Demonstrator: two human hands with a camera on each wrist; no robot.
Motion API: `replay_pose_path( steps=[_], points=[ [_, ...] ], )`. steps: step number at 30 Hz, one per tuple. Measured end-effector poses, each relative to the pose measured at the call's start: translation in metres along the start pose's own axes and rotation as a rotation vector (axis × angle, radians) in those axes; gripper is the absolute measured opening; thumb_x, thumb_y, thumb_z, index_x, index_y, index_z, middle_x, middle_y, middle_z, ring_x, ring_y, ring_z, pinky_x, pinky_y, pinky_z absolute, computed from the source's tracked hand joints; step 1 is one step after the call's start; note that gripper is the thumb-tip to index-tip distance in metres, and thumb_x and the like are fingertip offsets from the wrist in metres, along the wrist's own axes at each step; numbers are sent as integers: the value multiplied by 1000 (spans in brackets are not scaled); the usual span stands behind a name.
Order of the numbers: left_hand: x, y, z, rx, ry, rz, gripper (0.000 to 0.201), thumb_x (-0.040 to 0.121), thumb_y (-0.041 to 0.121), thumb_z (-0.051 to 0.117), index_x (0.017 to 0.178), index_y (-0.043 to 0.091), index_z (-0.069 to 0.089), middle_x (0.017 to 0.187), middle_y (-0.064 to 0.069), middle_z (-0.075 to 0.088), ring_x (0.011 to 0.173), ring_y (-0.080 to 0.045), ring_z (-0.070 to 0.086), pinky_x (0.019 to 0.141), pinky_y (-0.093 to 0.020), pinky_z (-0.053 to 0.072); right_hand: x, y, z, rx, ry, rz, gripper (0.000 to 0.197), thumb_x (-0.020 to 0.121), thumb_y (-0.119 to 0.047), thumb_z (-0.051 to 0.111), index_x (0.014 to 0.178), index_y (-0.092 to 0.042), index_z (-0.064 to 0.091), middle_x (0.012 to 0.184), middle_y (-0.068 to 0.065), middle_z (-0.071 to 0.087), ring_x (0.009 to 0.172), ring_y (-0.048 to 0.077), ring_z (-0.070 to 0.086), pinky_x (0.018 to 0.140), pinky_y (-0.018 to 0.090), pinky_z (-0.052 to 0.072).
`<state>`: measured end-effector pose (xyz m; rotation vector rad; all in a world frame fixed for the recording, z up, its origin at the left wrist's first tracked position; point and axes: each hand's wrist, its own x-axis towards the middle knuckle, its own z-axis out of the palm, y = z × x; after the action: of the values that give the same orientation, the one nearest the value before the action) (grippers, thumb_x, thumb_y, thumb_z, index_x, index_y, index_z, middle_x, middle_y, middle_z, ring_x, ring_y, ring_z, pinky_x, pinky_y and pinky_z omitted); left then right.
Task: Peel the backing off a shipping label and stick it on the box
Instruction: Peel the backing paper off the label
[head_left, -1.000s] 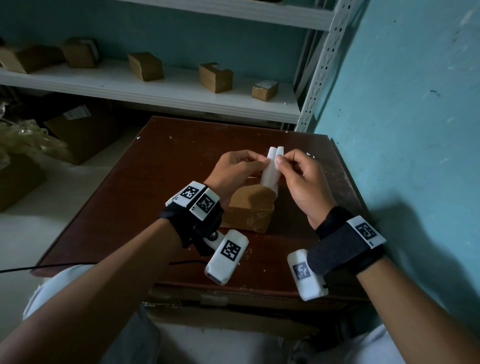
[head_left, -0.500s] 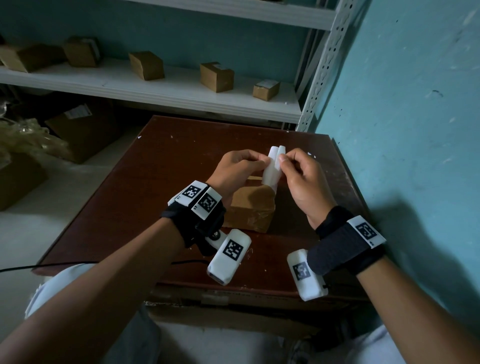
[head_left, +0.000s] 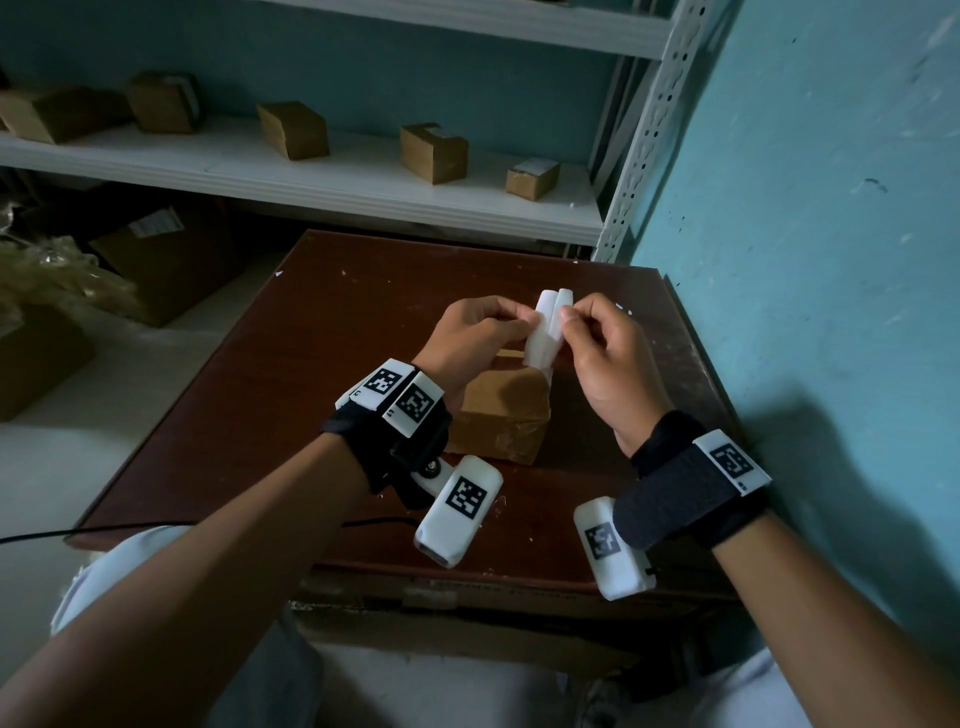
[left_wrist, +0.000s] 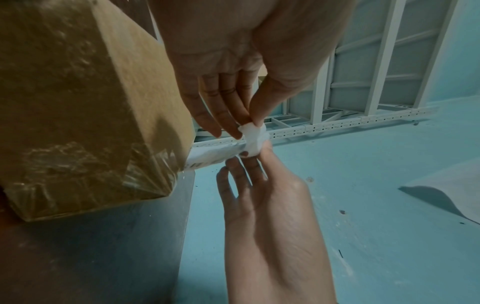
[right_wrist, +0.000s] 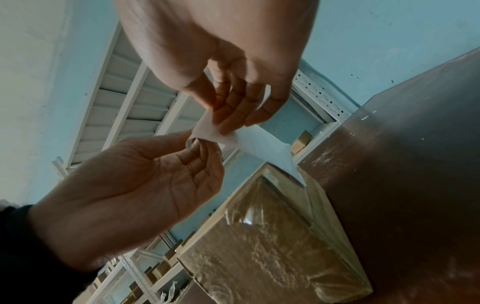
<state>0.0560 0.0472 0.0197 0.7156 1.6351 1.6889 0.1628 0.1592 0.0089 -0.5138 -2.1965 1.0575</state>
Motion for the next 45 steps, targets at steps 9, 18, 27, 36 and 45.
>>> replay_pose_path(
  steps=[9,18,27,36,45],
  points=[
    [1,-2,0,-9,3,8,9,93,17,60,96,9,64,108,-12,65,100,-23,64,75,-31,56,-1,1,1,-25,20,-23,21,101,-25,48,91,-7,54,86,5,61,82,19,61,72,42,53],
    [1,-2,-1,-27,6,1,9,93,17,60,96,9,64,107,-12,66,98,-22,65,75,-31,55,-1,1,1,-65,40,-31,19,100,-27,48,95,-9,54,92,4,64,87,18,64,71,49,55],
    [0,-1,0,-13,20,2,11,93,18,60,98,9,64,107,-10,66,96,-18,65,73,-28,55,-1,0,1,-70,42,-27,19,100,-26,48,95,-9,55,92,3,63,85,15,63,71,43,56],
    [0,-1,1,-12,30,6,11,94,17,59,99,8,63,107,-10,65,95,-17,64,70,-26,54,-1,1,1,-53,46,-16,19,101,-27,47,95,-10,54,91,2,62,83,14,62,67,32,53],
    [1,-1,0,-4,42,1,10,93,17,60,97,9,64,108,-11,64,98,-21,63,78,-32,56,0,3,1,-64,52,-25,19,101,-27,47,94,-11,53,90,3,61,83,16,61,69,37,54]
  ],
)
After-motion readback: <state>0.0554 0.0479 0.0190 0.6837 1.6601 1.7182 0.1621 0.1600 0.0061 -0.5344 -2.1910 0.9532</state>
